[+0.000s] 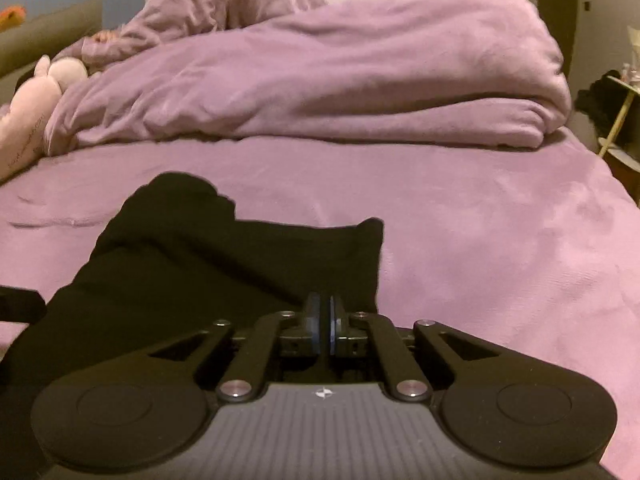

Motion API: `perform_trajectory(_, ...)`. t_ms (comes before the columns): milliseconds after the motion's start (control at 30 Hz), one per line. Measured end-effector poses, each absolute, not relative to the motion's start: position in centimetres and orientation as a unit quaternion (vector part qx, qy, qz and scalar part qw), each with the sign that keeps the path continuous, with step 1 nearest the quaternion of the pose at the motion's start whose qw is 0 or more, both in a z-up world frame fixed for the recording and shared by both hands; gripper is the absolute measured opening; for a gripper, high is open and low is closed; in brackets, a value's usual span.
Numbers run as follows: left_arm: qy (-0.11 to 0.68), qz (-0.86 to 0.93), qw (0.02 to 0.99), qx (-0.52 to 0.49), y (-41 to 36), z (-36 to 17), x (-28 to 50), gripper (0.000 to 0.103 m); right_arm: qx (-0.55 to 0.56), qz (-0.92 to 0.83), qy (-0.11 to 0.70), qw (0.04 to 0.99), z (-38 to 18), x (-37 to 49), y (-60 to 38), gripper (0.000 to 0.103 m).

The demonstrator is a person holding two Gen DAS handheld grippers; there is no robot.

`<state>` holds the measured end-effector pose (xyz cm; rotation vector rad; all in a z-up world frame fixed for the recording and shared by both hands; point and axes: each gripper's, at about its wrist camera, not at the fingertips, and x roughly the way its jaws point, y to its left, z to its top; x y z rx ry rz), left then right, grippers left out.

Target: Fold small clothes

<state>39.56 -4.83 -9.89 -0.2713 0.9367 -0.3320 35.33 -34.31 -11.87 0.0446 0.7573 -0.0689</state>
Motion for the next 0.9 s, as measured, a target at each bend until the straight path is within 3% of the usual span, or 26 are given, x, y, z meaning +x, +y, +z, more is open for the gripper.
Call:
perform_trajectory(33, 0.448, -0.169, 0.867, -0.134, -4.7, -9.9, 39.4, 0.096, 0.042, -0.035, 0.363, 0.930, -11.3, 34.6, -34.8, 0.031)
perform_trajectory(233, 0.440, -0.253, 0.843, -0.178, -4.4, -9.9, 38.4, 0.097, 0.135, 0.063, 0.315, 0.937, -9.0, 27.6, -35.7, 0.042)
perform_trajectory(367, 0.472, -0.261, 0.816, -0.207, -5.0, -11.4, 39.2, 0.097, 0.186, 0.117, 0.363, 0.906, -11.8, 25.9, -36.5, 0.042)
perform_trajectory(467, 0.496, -0.234, 0.811, -0.204, -4.7, -12.4, 39.9, 0.097, 0.200, 0.094, 0.359, 0.907, -12.9, 25.0, -39.2, 0.033)
perform_trajectory(500, 0.493, -0.231, 0.815, -0.198, -4.6, -12.4, 40.0, 0.097, 0.213, 0.067, 0.360, 0.906, -12.8, 24.9, -40.1, 0.038)
perform_trajectory(533, 0.488, -0.233, 0.818, -0.196, -4.7, -12.4, 40.0, 0.097, 0.218, 0.039, 0.360, 0.906, -12.7, 24.8, -40.8, 0.053)
perform_trajectory(567, 0.488, -0.236, 0.817, -0.198, -4.9, -12.4, 40.1, 0.097, 0.230, 0.040, 0.351, 0.907, -12.6, 24.6, -41.5, 0.059)
perform_trajectory(667, 0.489, -0.244, 0.811, -0.208, -5.8, -12.9, 40.6, 0.097, 0.336, 0.101, 0.357, 0.866, -13.8, 25.5, -43.2, 0.068)
perform_trajectory(767, 0.489, -0.245, 0.808, -0.221, -6.1, -13.4, 41.2, 0.096, 0.382, 0.119, 0.375, 0.836, -15.6, 27.1, -43.5, 0.068)
perform_trajectory(867, 0.488, -0.247, 0.800, -0.245, -5.6, -13.5, 41.8, 0.087, 0.400, 0.130, 0.370, 0.828, -16.0, 28.2, -43.6, 0.067)
perform_trajectory(900, 0.490, -0.247, 0.797, -0.252, -5.5, -13.6, 42.0, 0.080, 0.406, 0.131, 0.369, 0.826, -16.0, 28.6, -43.7, 0.067)
